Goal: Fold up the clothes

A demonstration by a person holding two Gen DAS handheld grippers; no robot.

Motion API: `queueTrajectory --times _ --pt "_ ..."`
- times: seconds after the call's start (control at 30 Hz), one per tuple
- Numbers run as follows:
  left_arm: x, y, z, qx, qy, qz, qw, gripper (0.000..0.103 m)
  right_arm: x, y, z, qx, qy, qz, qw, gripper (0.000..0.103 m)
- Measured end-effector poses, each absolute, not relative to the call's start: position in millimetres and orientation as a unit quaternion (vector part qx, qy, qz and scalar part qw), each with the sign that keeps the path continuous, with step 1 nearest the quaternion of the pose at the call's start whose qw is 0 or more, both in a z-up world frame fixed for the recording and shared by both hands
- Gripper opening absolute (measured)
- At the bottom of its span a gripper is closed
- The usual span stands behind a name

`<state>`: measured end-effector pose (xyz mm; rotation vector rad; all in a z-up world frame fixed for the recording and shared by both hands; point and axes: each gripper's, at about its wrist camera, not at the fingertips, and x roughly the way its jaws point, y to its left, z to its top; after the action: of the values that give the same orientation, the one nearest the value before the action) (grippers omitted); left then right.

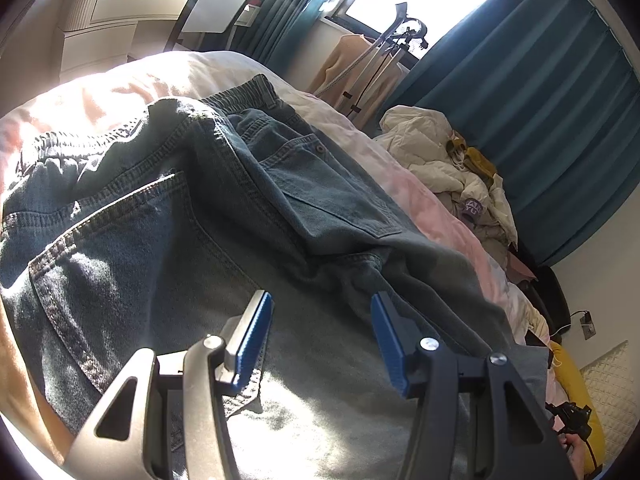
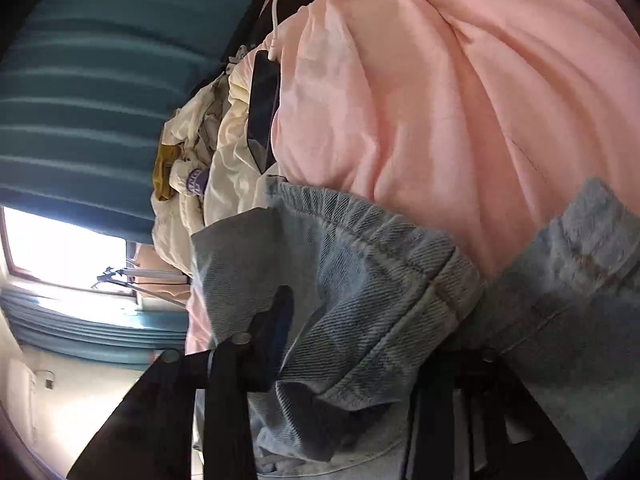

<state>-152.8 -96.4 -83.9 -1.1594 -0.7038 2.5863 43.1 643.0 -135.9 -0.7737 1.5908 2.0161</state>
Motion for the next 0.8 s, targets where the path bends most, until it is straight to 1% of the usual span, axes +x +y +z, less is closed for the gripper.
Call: queueTrajectory --times 0.03,0.13,0.17,0.23,0.33,0.4,0.53,0.6,0.67,0.7,0.8 --pt "-153 -96 -84 -0.396 -0.238 0.88 0.111 0.053 40 641 -130 -0.285 0.56 0.745 0.226 0.013" --pt "-154 -93 -85 -0.399 -0.233 0.879 0.115 0.053 39 636 -103 -0.26 0.515 0.787 0.218 0.005" --pt "-154 -92 -85 -0.401 -0.232 0.879 0.115 0.053 41 632 -91 -0.247 0.492 0.805 0.222 0.004" --pt "-154 -91 -86 -0.404 -0.232 0.878 0.115 0.053 49 626 -66 -0.22 0.445 0.836 0.234 0.003" --pt "-154 -91 -86 -0.404 -0.226 0.879 0.113 0.053 56 620 -56 -0.215 0.423 0.842 0.257 0.003" --pt "-154 -90 -86 -0.404 -0.224 0.88 0.111 0.053 65 624 -65 -0.243 0.439 0.82 0.276 0.003" --pt "-156 -89 -88 -0.415 -0.215 0.878 0.101 0.053 67 633 -95 -0.333 0.456 0.768 0.302 0.003" --pt "-157 -89 -90 -0.421 -0.211 0.877 0.095 0.053 66 637 -104 -0.341 0.468 0.759 0.298 0.003" --pt "-157 -92 -90 -0.423 -0.211 0.877 0.088 0.053 64 636 -101 -0.346 0.461 0.761 0.3 0.005" --pt "-157 -93 -90 -0.424 -0.212 0.877 0.085 0.053 63 634 -98 -0.348 0.453 0.764 0.301 0.008" --pt "-155 -103 -87 -0.42 -0.221 0.878 0.069 0.053 62 624 -88 -0.356 0.43 0.775 0.296 0.01"
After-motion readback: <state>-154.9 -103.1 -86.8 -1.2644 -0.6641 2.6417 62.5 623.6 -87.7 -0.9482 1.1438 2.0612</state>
